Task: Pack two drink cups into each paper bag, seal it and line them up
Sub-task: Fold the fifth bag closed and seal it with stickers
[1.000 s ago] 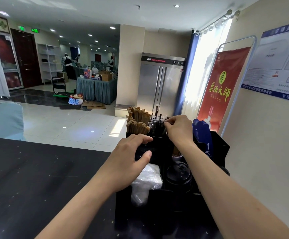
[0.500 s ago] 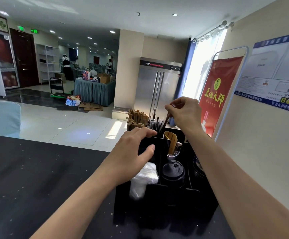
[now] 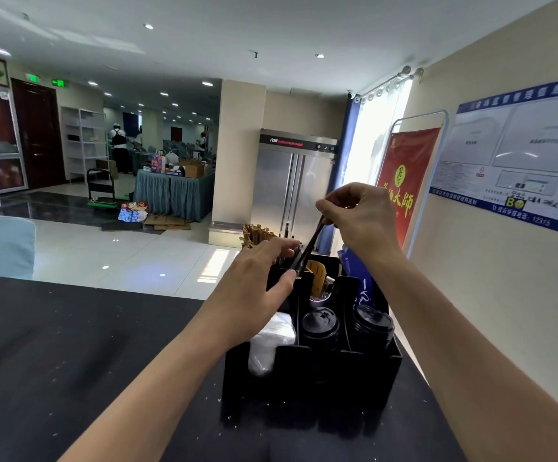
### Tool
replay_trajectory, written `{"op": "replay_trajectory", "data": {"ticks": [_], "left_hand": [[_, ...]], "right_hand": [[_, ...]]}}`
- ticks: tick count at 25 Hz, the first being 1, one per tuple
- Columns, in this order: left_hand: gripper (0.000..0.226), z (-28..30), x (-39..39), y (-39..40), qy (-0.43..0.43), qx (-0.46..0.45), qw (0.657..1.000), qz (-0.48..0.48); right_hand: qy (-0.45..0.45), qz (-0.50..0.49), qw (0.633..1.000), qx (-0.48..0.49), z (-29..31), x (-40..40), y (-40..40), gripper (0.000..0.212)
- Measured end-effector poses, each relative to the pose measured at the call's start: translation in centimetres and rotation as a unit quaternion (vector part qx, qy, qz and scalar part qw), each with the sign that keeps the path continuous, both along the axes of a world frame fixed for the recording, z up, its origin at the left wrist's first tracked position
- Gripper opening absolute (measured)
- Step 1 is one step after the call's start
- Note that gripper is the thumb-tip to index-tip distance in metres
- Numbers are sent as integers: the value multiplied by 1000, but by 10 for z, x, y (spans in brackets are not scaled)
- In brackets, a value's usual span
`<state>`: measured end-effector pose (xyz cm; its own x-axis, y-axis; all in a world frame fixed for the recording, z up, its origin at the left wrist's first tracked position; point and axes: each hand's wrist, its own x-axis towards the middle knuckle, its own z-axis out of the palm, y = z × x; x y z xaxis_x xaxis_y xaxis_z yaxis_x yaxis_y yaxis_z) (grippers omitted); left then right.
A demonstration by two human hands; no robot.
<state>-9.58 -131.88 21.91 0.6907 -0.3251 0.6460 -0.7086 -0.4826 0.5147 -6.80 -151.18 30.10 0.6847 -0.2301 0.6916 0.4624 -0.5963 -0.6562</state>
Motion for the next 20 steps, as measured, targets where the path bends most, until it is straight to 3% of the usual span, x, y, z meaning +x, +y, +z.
{"op": "replay_trajectory", "data": {"ticks": [10,16,20], "left_hand": [[47,-27,-52,4,61,7,998,-17],[17,-57,-92,14,108,-14,993,-42],[12,-79,-119,16,131,-2,990,-54]], "right_hand": [[113,148,980,74,-29,-89,12,14],[165,186,962,109,-68,-127,9,20],[209,236,940,133,-107,-152,11,24]]}}
